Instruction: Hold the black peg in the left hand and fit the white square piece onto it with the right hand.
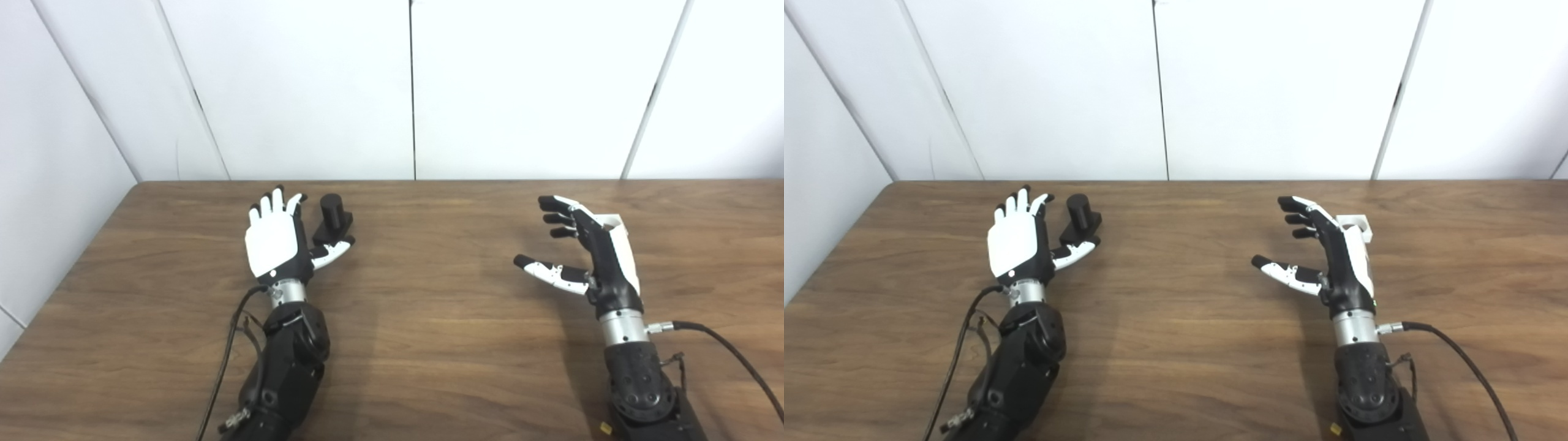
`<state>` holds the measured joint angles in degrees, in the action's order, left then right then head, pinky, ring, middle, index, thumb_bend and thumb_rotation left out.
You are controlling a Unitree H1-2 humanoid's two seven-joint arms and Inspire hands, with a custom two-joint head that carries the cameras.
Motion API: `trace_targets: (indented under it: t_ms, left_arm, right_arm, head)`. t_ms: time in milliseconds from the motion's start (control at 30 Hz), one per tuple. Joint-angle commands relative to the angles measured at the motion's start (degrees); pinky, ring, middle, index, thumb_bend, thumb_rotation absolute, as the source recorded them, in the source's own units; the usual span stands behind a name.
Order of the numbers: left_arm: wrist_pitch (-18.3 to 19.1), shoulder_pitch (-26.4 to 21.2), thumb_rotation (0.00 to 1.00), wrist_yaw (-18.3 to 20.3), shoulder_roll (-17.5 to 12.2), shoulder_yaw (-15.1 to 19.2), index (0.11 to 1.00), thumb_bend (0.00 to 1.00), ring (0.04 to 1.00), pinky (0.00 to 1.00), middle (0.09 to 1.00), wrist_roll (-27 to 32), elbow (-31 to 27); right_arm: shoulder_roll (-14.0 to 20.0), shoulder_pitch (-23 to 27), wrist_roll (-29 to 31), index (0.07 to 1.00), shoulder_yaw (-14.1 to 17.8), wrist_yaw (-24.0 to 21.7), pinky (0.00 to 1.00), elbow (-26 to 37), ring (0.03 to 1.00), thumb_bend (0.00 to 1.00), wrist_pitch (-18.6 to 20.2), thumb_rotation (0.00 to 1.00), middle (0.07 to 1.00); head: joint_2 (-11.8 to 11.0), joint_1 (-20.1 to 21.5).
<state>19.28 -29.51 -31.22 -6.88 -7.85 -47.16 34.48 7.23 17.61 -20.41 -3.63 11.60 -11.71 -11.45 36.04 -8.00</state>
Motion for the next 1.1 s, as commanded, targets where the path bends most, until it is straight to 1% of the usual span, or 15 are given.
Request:
trace_targets:
  t_ms: [0, 133, 300, 400, 500, 600, 700, 767, 867, 967, 1067]
  left_arm:
    - [-0.5, -4.0, 0.50, -2.3, -1.1, -0.7, 0.790, 0.90, 1.000, 0.99, 1.000, 0.2, 1.1]
    - [-0.4, -5.7, 0.51, -3.0, -1.2, -1.3, 0.763, 0.90, 1.000, 0.96, 1.000, 1.4, 4.6]
    - [-0.7, -7.7, 0.51, -3.3, -0.6, -1.4, 0.705, 0.90, 1.000, 0.99, 1.000, 4.3, 8.9]
    - [-1.3, -8.4, 0.52, -3.1, -0.3, -1.5, 0.670, 0.89, 1.000, 1.00, 1.000, 6.2, 10.6]
    - [-1.0, -8.5, 0.52, -2.1, 0.1, -1.8, 0.625, 0.89, 1.000, 1.00, 1.000, 7.8, 10.5]
    - [0.4, -8.4, 0.50, 1.0, 0.4, -2.0, 0.611, 0.88, 1.000, 1.00, 1.000, 9.5, 8.6]
    - [4.6, -9.0, 0.49, 5.5, 0.1, -3.5, 0.587, 0.89, 1.000, 1.00, 0.973, 9.3, 6.2]
    - [7.1, -9.8, 0.52, 9.6, -0.1, -4.1, 0.576, 0.90, 0.996, 1.00, 0.951, 7.9, 4.7]
    - [7.6, -10.5, 0.52, 14.5, -0.2, -3.6, 0.558, 0.90, 0.969, 0.90, 0.929, 4.4, 3.1]
    - [7.6, -10.5, 0.51, 18.2, -0.3, -3.0, 0.558, 0.90, 0.961, 0.89, 0.917, 1.7, 1.3]
    - [7.6, -10.1, 0.46, 19.8, -0.5, -2.8, 0.546, 0.89, 0.948, 0.89, 0.900, 0.5, 0.2]
  right_arm:
    - [0.4, 0.2, -0.2, 0.754, 0.4, 0.2, 0.66, 1.5, 0.737, 0.72, -0.6, 0.10, 0.771]
    - [0.4, 0.0, -0.4, 0.758, 0.4, 0.1, 0.66, 1.8, 0.739, 0.72, -0.5, 0.09, 0.772]
    - [0.3, -0.1, -0.7, 0.756, 0.4, 0.3, 0.64, 1.8, 0.730, 0.71, -0.6, 0.10, 0.773]
    - [0.3, -0.2, -0.9, 0.757, 0.3, 0.4, 0.64, 1.8, 0.731, 0.71, -0.6, 0.10, 0.772]
    - [0.1, -0.3, -1.3, 0.753, 0.2, 0.6, 0.64, 2.1, 0.728, 0.71, -0.5, 0.10, 0.770]
    - [0.0, -0.3, -1.7, 0.750, 0.2, 0.7, 0.63, 2.4, 0.723, 0.71, -0.2, 0.09, 0.766]
    - [-0.1, -0.4, -1.8, 0.751, 0.3, 0.6, 0.64, 2.7, 0.727, 0.71, 0.5, 0.08, 0.765]
    - [-0.2, -0.4, -1.8, 0.757, 0.3, 0.5, 0.65, 2.7, 0.733, 0.71, 0.7, 0.08, 0.769]
    - [-0.3, -0.2, -2.0, 0.758, 0.0, 0.6, 0.65, 2.6, 0.734, 0.71, 0.7, 0.08, 0.771]
    - [-0.4, 0.0, -2.3, 0.757, -0.1, 1.0, 0.65, 2.3, 0.732, 0.71, 0.4, 0.10, 0.769]
    - [-0.6, 0.0, -2.6, 0.763, -0.1, 0.9, 0.65, 3.0, 0.734, 0.71, 1.2, 0.12, 0.769]
  head:
    - [0.1, 0.1]
    - [0.2, 0.3]
    - [0.3, 0.7]
    - [0.3, 1.1]
    - [0.5, 1.4]
    - [0.6, 1.4]
    - [0.5, 1.3]
    - [0.4, 1.2]
    - [0.5, 1.4]
    - [0.6, 1.7]
    - [0.8, 2.0]
